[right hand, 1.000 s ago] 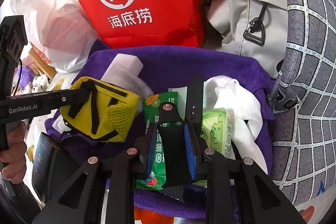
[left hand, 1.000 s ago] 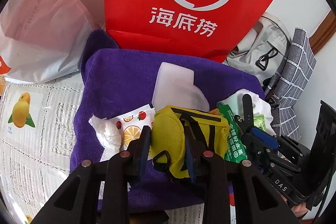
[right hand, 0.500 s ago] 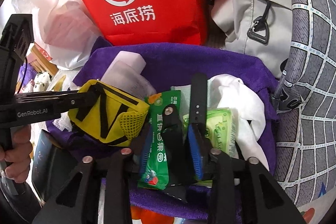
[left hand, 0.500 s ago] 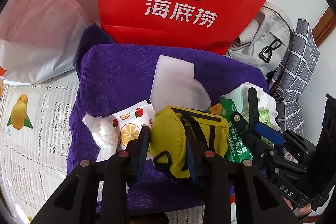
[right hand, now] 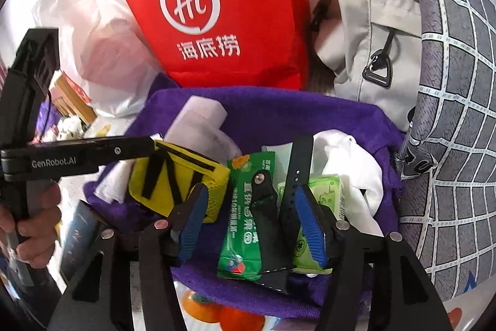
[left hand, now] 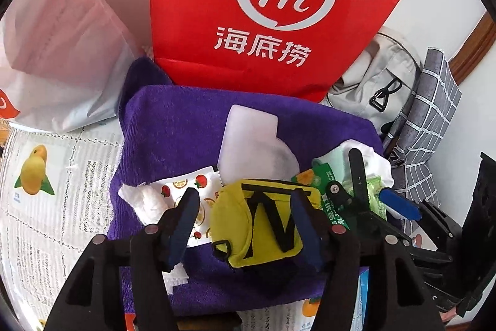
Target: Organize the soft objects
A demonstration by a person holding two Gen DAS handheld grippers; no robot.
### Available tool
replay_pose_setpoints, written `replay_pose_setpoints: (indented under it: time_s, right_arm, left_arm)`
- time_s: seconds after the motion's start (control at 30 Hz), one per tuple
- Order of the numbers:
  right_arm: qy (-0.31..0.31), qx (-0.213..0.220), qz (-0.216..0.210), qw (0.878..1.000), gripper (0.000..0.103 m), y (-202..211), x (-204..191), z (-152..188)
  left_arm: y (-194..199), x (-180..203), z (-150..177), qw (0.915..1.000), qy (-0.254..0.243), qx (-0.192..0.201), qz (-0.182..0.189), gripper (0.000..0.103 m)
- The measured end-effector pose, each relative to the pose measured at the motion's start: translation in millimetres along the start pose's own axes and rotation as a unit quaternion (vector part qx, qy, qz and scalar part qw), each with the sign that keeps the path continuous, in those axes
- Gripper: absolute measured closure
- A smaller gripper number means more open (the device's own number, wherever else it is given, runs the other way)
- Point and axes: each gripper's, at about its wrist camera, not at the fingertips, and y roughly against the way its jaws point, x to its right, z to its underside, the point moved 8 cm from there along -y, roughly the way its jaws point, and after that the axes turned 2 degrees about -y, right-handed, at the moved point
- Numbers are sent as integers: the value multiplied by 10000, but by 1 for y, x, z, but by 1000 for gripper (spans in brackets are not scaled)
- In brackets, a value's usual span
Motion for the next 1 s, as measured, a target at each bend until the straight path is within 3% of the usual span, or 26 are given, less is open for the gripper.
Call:
replay_pose_setpoints:
  time_s: [0.13, 0.27, 0.4, 0.5, 0.6, 0.7, 0.87, 1.0]
  right_arm:
    - [-76, 109, 156, 9998, 27, 7, 4, -4]
    - [-354, 162, 442, 9983, 23, 16, 13, -6]
    - [-238, 179, 619, 9976, 23, 30, 12, -10]
    - [-303, 265, 670, 9969, 22, 49, 11, -11]
    - [-526, 312, 659, 9959, 20, 70, 11, -2]
    - [-457, 335, 958, 9938, 13, 90, 7, 11]
    - [-390, 509, 1211, 9906, 3, 134, -7, 39]
    - [-336, 576, 1541, 9858, 1, 171, -17, 63]
  left_arm:
    - [2, 3, 2, 10000, -29, -27, -56, 42]
    - [12, 10, 2, 9995, -151, 63, -275, 37]
    - [28, 23, 4, 9993, -259, 173, -212, 34]
    - [47, 34, 9, 9990, -321, 271, -161, 25]
    - [73, 44, 23, 9992, -220, 338, -65, 23]
    - [97, 55, 38, 9987, -356, 374, -36, 23]
    - [149, 63, 74, 9959, -511, 669, -335, 14]
    - [185, 68, 106, 9937, -614, 789, -502, 13]
